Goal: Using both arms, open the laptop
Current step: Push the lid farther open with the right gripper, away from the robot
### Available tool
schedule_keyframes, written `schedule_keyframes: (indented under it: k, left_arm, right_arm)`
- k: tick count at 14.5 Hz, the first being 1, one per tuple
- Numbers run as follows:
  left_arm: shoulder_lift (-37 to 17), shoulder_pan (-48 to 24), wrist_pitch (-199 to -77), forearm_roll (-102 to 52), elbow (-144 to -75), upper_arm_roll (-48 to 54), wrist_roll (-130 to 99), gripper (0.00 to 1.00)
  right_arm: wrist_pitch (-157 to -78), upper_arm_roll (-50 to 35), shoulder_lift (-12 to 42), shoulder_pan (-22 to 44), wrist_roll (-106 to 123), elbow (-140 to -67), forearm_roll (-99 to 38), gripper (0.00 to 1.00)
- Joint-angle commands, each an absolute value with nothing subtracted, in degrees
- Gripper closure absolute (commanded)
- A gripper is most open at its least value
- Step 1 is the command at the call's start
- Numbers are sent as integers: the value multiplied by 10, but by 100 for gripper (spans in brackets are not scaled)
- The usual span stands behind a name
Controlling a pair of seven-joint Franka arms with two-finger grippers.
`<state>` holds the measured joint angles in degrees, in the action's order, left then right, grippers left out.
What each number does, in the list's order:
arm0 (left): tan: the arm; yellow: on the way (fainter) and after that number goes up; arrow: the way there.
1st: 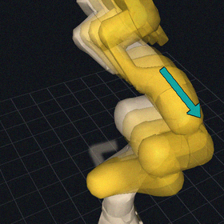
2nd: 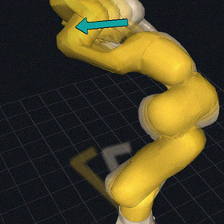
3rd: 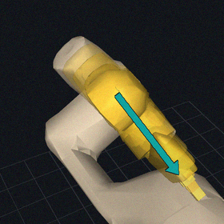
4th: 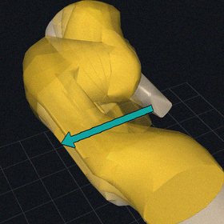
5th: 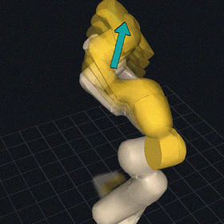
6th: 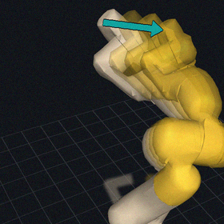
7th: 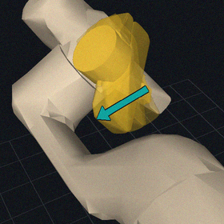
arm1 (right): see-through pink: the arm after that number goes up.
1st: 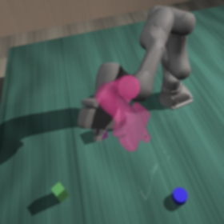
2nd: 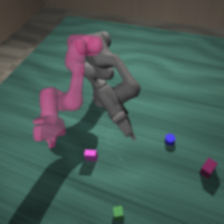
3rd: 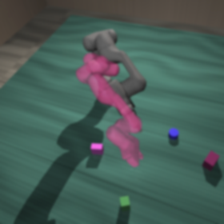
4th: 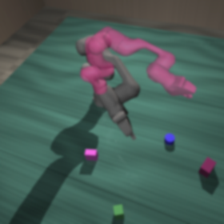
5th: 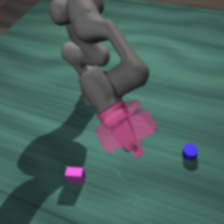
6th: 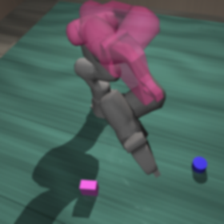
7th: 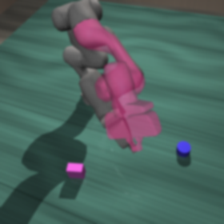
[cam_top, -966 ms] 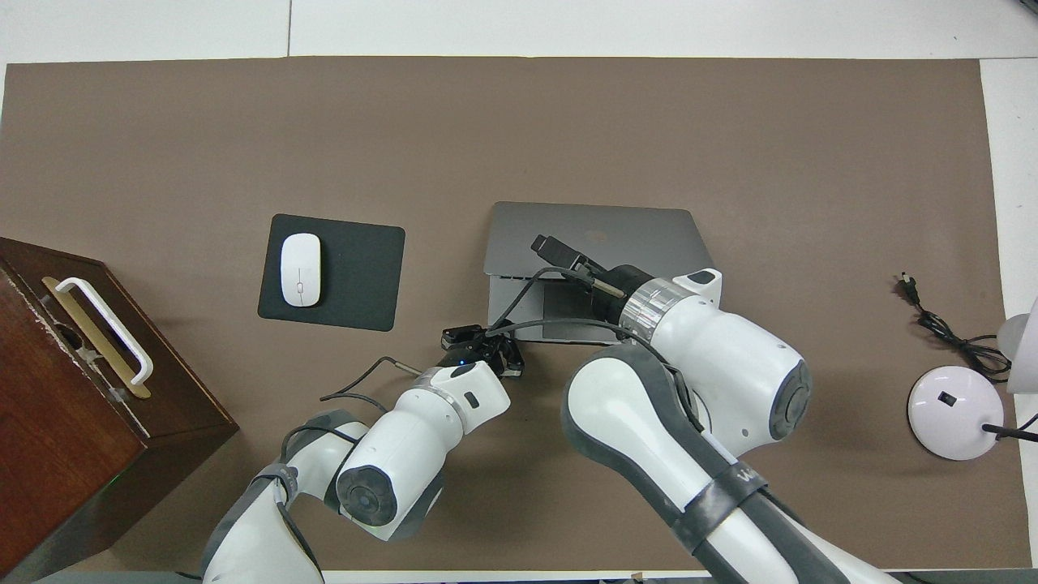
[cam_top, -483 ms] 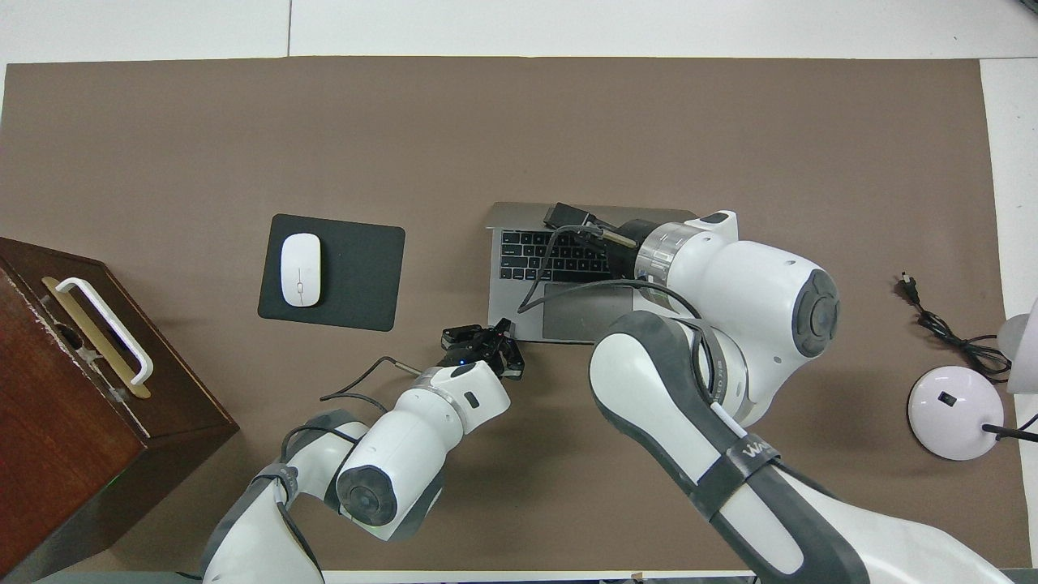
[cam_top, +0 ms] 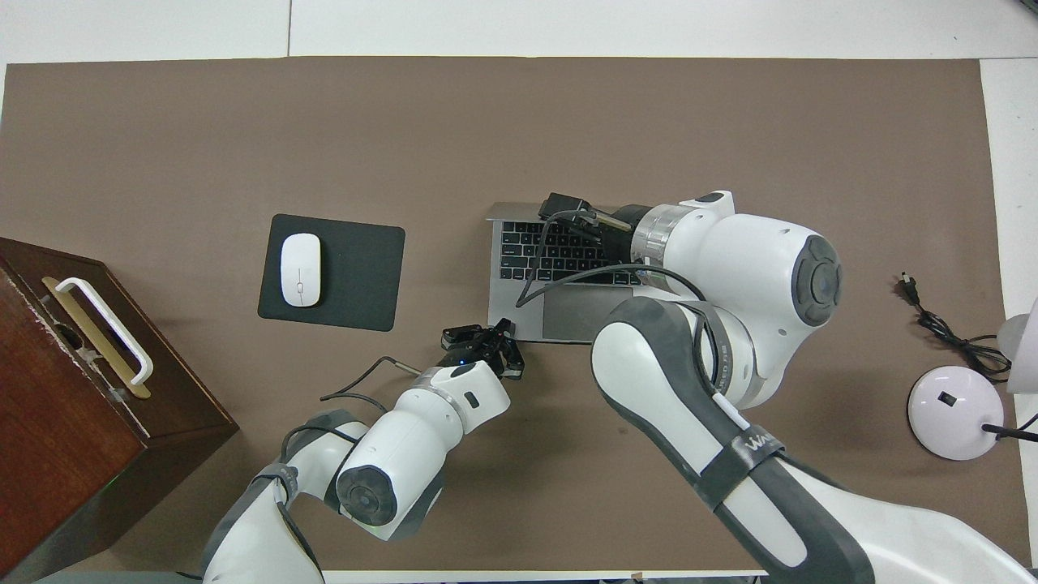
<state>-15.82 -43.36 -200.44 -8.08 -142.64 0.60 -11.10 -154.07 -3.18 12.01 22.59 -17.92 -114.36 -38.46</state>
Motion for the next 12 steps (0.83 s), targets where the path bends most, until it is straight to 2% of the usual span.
schedule_keyframes:
  k: [1, 8, 12]
  left_arm:
    - [-207, -433, -2007, -82, -1410, -6, -98, 100]
    - [-208, -434, -2007, -82, -1409, -6, -98, 100]
    - [-208, -433, -2007, -82, -1409, -6, -98, 100]
  right_arm:
    - [-1493, -35, 138, 200, -232, -1092, -314, 0]
    - [-1390, -37, 161, 160, -252, -1003, -233, 0]
    - [-1376, -38, 169, 149, -250, -984, -186, 0]
